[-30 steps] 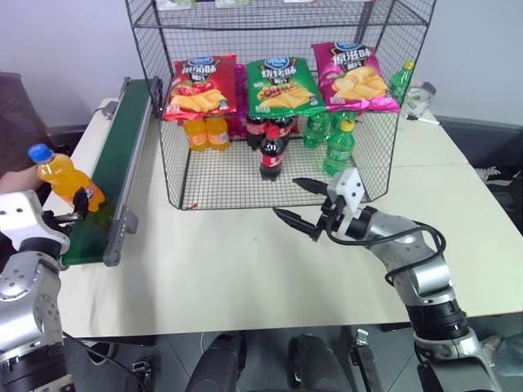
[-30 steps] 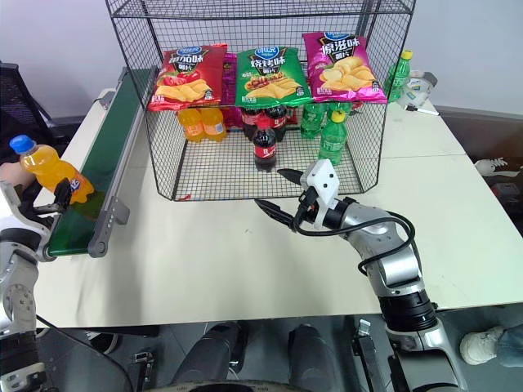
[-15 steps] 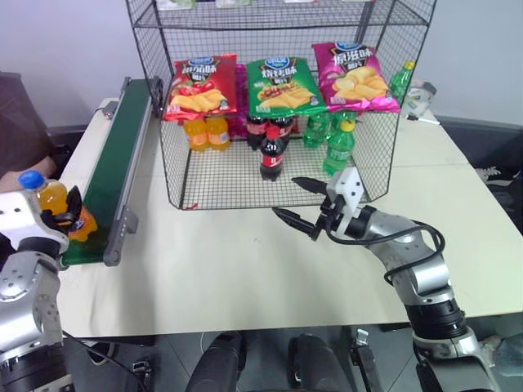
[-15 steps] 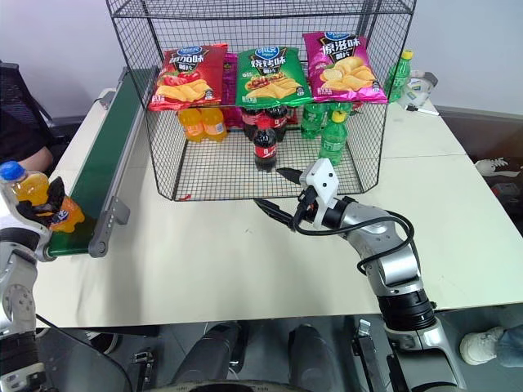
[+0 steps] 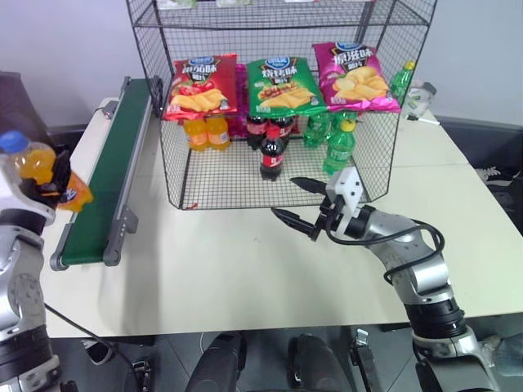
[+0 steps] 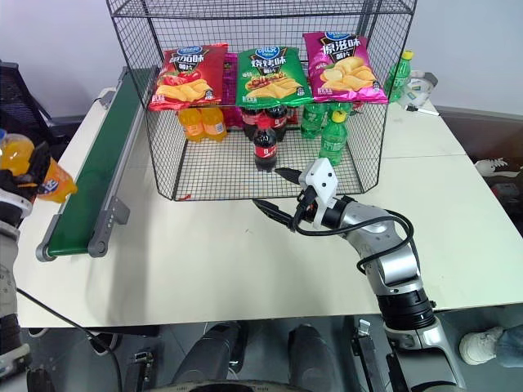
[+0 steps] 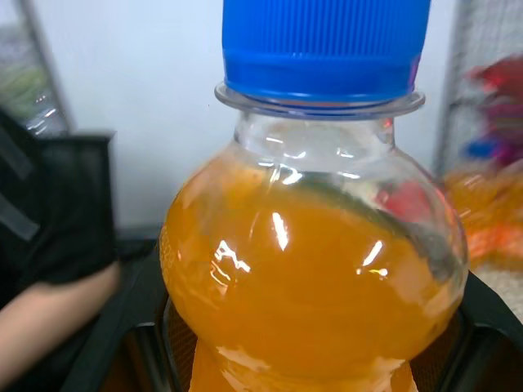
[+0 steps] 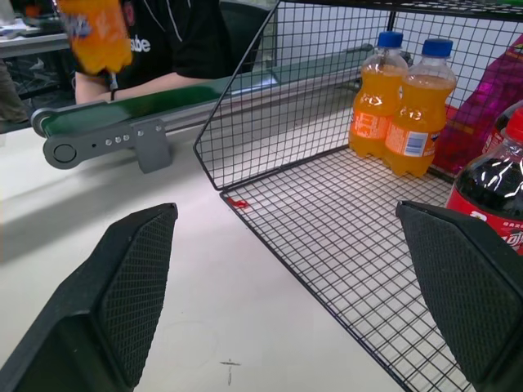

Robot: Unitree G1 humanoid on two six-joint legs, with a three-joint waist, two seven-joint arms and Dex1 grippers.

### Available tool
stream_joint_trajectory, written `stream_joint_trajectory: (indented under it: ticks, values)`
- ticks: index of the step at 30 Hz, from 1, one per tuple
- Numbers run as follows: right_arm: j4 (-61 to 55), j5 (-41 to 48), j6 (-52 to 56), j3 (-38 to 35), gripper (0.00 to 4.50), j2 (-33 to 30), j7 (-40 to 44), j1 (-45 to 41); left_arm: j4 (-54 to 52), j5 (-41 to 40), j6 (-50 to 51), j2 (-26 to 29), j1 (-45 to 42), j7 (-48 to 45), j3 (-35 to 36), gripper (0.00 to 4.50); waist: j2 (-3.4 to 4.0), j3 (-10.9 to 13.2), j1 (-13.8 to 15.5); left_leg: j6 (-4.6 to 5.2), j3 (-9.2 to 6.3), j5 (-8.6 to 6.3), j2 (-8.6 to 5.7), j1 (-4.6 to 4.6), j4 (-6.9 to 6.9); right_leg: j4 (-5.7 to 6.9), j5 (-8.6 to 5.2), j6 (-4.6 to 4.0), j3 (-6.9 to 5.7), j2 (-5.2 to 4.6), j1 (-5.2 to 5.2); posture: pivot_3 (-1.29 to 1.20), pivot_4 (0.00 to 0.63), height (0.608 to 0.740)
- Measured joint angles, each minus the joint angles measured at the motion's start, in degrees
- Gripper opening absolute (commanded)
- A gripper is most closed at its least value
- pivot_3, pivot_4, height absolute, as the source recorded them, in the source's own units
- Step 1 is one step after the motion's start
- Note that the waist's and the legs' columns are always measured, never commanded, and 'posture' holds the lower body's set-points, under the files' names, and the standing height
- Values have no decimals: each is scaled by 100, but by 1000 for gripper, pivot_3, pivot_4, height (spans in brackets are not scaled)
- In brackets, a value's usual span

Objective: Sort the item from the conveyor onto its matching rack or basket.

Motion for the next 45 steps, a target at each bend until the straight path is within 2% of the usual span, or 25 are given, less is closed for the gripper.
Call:
stream_joint_trajectory:
  ticks: [4, 7, 11, 14, 19, 23, 29, 36, 37, 39, 45]
  values:
    - [0, 1, 5, -4, 4500, -4, -3, 1, -690, -543, 609, 4, -41, -398, -582, 2739, 0, 0, -1, 0, 0, 0, 0, 0, 1, 1, 0, 0, 0, 0, 8, 0, 150, 740]
    - [-4, 1, 21, -20, 4500, -23, -20, 6, -933, -598, 894, -45, -241, -475, -1141, 2739, 1, 1, -2, 0, 0, 1, 1, 0, -1, 3, 0, 0, 0, 2, 20, 0, 150, 740]
    - [-62, 2, 46, -89, 4500, -99, -105, 39, -839, -172, 907, -683, -729, -201, -2066, 2739, 1, 0, 29, 0, 0, 1, -3, 1, 5, 2, 1, 1, -2, 2, 29, 0, 150, 740]
    - [-163, 4, 56, -125, 4500, -143, -168, 60, -117, 448, 618, -1152, -1013, -28, -2690, 2739, 1, 0, 13, 0, 1, 2, -4, 1, 2, 5, 1, 2, -5, 3, 25, 0, 150, 740]
    - [-237, 3, 117, -203, 4500, -193, -249, 122, 1713, 1440, -376, -1792, -1718, 266, -3156, 2739, -1, 1, 12, -1, 1, 3, -3, -3, 3, 6, 1, 3, -7, 5, 21, 0, 150, 740]
    - [-328, 3, 163, -237, 4500, -201, -337, 173, 3326, 1846, -1423, -2217, -2452, 457, -3157, 2739, -2, 2, 26, 0, 1, 3, -9, -4, 9, 6, 2, 4, -10, 3, 23, 0, 150, 740]
    - [-448, 3, 190, -270, 4500, -251, -411, 230, 5539, 2075, -2836, -2535, -3259, 536, -3041, 2739, -2, 2, -3, 0, 1, 3, -9, -4, 7, 7, 2, 6, -11, 4, 21, 0, 150, 740]
    - [-475, 6, 243, -281, 4500, -309, -466, 237, 6728, 2154, -3638, -2569, -3719, 541, -2856, 2739, -4, 3, 0, 1, 1, 4, -10, -5, 11, 12, 2, 6, -14, 8, 22, 0, 150, 740]
    - [-475, 6, 246, -281, 4500, -309, -470, 237, 6780, 2159, -3711, -2575, -3721, 531, -2842, 3618, -4, 3, -1, 1, 1, 4, -10, -5, 11, 12, 2, 7, -14, 8, 22, 0, 150, 740]
    - [-477, 6, 249, -281, 4500, -314, -482, 237, 6838, 2165, -3833, -2585, -3725, 504, -2801, 4460, -4, 2, -1, 1, 1, 4, -11, -5, 11, 13, 2, 7, -14, 8, 22, 0, 150, 740]
    - [-481, 10, 257, -279, 4500, -325, -495, 234, 6333, 2162, -3927, -2577, -3455, 361, -2762, 4491, -3, 2, -12, 1, 1, 4, -11, -3, 13, 18, 2, 7, -12, 9, 22, 0, 150, 740]
